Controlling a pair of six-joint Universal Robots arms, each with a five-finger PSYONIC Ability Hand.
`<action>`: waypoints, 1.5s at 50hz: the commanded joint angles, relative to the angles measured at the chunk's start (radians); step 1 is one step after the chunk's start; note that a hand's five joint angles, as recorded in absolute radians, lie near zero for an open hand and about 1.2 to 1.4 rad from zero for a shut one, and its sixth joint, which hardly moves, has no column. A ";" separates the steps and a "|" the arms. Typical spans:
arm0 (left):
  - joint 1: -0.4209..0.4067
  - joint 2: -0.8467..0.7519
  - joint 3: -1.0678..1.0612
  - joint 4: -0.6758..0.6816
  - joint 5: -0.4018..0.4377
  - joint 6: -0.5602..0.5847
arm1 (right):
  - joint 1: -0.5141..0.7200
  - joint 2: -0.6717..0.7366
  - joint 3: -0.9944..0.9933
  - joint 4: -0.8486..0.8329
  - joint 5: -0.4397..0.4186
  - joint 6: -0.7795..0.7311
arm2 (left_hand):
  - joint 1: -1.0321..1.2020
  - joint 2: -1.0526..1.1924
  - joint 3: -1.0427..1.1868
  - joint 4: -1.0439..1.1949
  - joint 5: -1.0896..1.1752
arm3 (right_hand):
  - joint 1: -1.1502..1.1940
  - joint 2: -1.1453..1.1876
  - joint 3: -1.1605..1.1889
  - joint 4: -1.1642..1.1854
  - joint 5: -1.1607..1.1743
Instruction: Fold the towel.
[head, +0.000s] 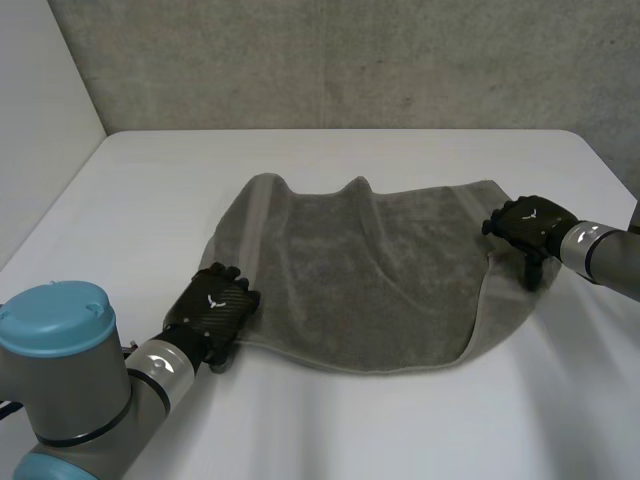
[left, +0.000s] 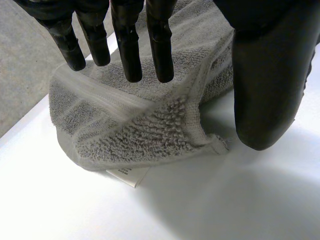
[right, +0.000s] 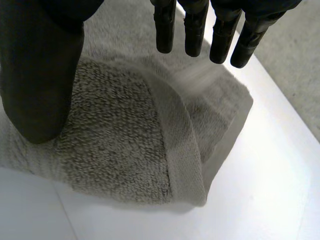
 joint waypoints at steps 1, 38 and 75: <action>0.001 -0.001 0.000 0.000 0.000 0.000 | 0.000 0.040 -0.057 0.071 0.013 -0.002 | -0.045 -0.042 -0.044 -0.052 -0.008 | -0.007 -0.026 -0.006 -0.007 0.033; 0.002 -0.002 0.008 0.014 -0.029 0.000 | -0.243 -0.364 0.604 -0.136 -0.317 0.027 | -0.045 -0.042 -0.044 -0.052 -0.008 | 0.974 0.954 -0.006 -0.007 1.013; 0.030 0.070 0.084 -0.119 -0.026 -0.098 | -0.232 -0.444 0.633 0.042 -0.506 -0.172 | 0.909 0.911 -0.044 -0.052 0.946 | 1.085 1.065 -0.006 -0.007 1.124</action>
